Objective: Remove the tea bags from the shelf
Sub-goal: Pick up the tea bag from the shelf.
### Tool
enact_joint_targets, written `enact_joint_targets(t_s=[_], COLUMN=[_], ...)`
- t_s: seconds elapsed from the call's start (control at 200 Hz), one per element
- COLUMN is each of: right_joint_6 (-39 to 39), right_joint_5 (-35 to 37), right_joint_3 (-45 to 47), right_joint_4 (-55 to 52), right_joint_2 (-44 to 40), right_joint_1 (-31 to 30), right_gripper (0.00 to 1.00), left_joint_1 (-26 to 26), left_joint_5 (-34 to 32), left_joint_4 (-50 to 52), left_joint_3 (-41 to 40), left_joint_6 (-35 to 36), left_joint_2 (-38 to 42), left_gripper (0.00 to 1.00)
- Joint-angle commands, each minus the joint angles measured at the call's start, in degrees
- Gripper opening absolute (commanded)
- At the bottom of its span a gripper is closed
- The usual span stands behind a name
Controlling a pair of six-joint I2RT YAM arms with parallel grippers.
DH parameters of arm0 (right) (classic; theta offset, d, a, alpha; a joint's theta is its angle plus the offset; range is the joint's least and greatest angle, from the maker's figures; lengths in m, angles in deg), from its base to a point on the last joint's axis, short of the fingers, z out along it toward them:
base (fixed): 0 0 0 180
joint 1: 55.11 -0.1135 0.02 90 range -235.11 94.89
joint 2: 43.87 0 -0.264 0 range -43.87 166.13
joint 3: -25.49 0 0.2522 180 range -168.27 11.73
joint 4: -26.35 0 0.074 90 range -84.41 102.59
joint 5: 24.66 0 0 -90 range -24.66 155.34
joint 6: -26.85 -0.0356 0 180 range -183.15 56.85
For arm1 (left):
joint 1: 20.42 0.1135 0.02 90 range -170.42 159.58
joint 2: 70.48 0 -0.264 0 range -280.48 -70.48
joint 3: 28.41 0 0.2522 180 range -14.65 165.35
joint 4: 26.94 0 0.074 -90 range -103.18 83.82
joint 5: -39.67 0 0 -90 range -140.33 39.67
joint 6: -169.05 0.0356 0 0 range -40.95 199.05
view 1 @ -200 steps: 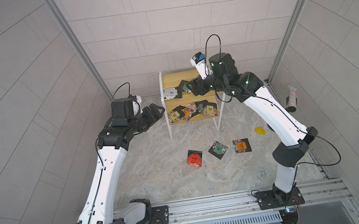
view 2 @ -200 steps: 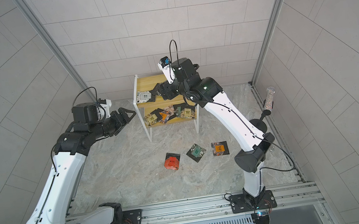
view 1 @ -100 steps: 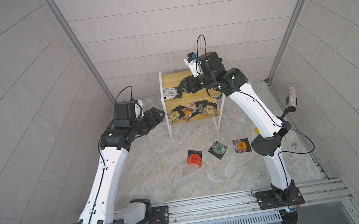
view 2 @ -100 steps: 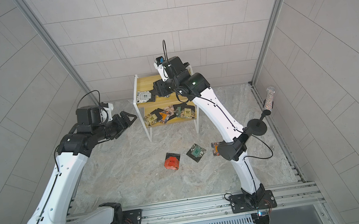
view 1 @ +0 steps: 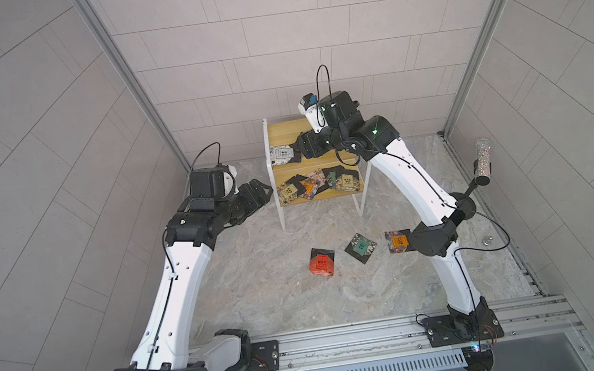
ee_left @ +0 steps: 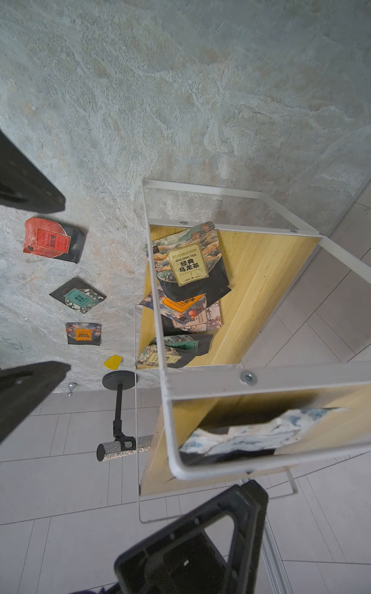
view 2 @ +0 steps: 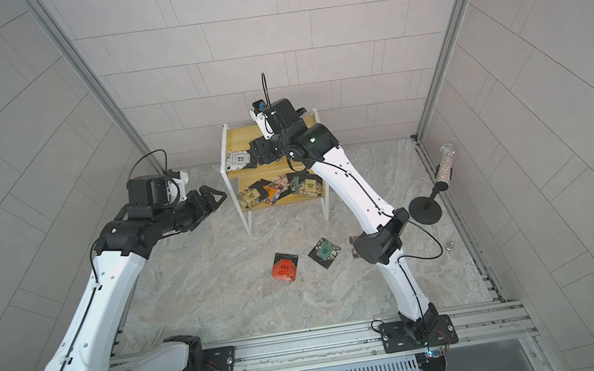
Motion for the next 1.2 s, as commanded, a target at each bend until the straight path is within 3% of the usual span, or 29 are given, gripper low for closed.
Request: enact_joint_targets(t_s=[0.0, 0.575, 1.196], right_joint_6=[1.2, 3.5, 6.4], right_joint_5=[0.8, 4.9, 5.8], right_joint_3=[0.2, 6.6, 6.3], right_joint_4=[-0.3, -2.9, -2.4], right_joint_2=[0.7, -4.0, -7.2], right_joint_1=[-0.2, 2.2, 2.2], right_gripper=[0.75, 0.76, 0.82], left_joint_1=[-0.1, -0.1, -0.1], left_joint_5=[-0.2, 0.1, 0.3], left_joint_4=[0.4, -1.3, -1.5], left_joint_3=[0.3, -1.8, -2.2], left_joint_6=[1.1, -0.1, -0.5], left_joint_2=[-0.3, -0.2, 0.2], left_gripper=[0.8, 0.8, 0.8])
